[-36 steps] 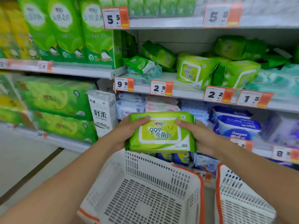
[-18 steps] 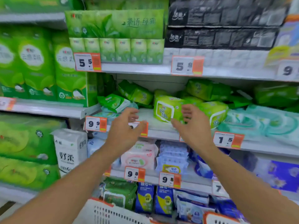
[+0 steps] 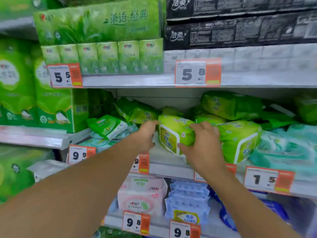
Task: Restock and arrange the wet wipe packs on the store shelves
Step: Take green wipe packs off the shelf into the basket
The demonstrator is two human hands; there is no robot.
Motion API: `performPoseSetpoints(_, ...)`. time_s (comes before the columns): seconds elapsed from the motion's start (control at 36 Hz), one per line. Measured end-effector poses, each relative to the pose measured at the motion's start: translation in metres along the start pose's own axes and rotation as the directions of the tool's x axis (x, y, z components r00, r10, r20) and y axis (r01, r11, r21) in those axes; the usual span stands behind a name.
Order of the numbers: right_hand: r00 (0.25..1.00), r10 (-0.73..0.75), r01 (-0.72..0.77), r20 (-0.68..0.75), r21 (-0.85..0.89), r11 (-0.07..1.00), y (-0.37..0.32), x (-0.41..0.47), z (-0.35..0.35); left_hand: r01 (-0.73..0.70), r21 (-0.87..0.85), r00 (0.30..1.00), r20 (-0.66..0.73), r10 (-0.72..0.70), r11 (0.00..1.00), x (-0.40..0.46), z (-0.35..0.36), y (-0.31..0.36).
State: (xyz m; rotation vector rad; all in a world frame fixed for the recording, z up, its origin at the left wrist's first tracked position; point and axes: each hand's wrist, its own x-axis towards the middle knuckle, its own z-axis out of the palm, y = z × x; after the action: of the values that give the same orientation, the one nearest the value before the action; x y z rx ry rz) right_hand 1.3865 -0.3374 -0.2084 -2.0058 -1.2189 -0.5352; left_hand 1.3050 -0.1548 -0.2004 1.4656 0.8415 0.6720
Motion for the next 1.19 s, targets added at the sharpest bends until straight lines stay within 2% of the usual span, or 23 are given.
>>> performPoseSetpoints(0.08, 0.999, -0.032, 0.034, -0.042, 0.044, 0.998, 0.007, 0.002, 0.006, 0.015, -0.050, 0.997, -0.071, -0.019, 0.999, 0.008, -0.003, 0.005)
performPoseSetpoints(0.19, 0.996, -0.015, 0.024, -0.084, 0.098, 0.995, 0.006, 0.006, 0.011, 0.011, -0.123, 1.000, 0.007, -0.010, 0.992, 0.009, 0.010, -0.002)
performPoseSetpoints(0.28, 0.977, -0.044, 0.075, -0.209, 0.142, 0.987, 0.003, 0.003, 0.020, -0.031, -0.125, 1.000, -0.004, 0.031, 0.992, 0.002, 0.019, 0.002)
performPoseSetpoints(0.39, 0.926, -0.040, 0.160, -0.376, 0.292, 0.943, 0.002, -0.004, 0.017, -0.202, -0.135, 0.979, -0.043, 0.198, 0.970, -0.018, 0.009, 0.023)
performPoseSetpoints(0.47, 0.888, -0.024, 0.230, -0.460, 0.397, 0.888, -0.005, -0.005, 0.001, -0.369, -0.095, 0.929, -0.073, 0.363, 0.925, -0.047, -0.006, 0.040)
performPoseSetpoints(0.53, 0.884, 0.023, 0.244, -0.468, 0.502, 0.830, -0.013, -0.004, -0.014, -0.453, -0.053, 0.889, -0.102, 0.446, 0.890, -0.071, -0.019, 0.045)
performPoseSetpoints(0.58, 0.907, 0.111, 0.192, -0.406, 0.633, 0.750, -0.021, -0.005, -0.030, -0.499, -0.003, 0.861, -0.120, 0.495, 0.867, -0.092, -0.034, 0.040)
performPoseSetpoints(0.69, 0.966, 0.234, -0.036, -0.105, 0.849, 0.527, -0.038, -0.023, -0.054, -0.517, 0.002, 0.849, -0.126, 0.513, 0.856, -0.142, -0.060, 0.017)
performPoseSetpoints(0.78, 0.963, 0.256, -0.188, 0.080, 0.881, 0.433, -0.051, -0.052, -0.056, -0.506, 0.007, 0.856, -0.122, 0.503, 0.862, -0.185, -0.076, -0.003)
performPoseSetpoints(0.89, 0.914, 0.265, -0.385, 0.308, 0.865, 0.322, -0.062, -0.105, -0.043, -0.371, 0.113, 0.908, -0.164, 0.385, 0.922, -0.232, -0.106, -0.055)
performPoseSetpoints(0.94, 0.872, 0.286, -0.474, 0.397, 0.830, 0.293, -0.067, -0.135, -0.031, -0.279, 0.152, 0.940, -0.158, 0.302, 0.948, -0.251, -0.113, -0.095)
performPoseSetpoints(1.03, 0.790, 0.349, -0.605, 0.504, 0.730, 0.317, -0.065, -0.173, -0.002, -0.138, 0.068, 0.971, -0.185, 0.149, 0.988, -0.270, -0.113, -0.142)
performPoseSetpoints(1.11, 0.721, 0.418, -0.690, 0.553, 0.632, 0.353, -0.059, -0.194, 0.019, -0.071, 0.113, 0.982, -0.167, 0.089, 0.991, -0.275, -0.115, -0.158)
performPoseSetpoints(1.19, 0.676, 0.411, -0.736, 0.611, 0.581, 0.346, -0.056, -0.205, 0.030, 0.003, 0.097, 0.987, -0.160, 0.012, 0.995, -0.277, -0.122, -0.167)
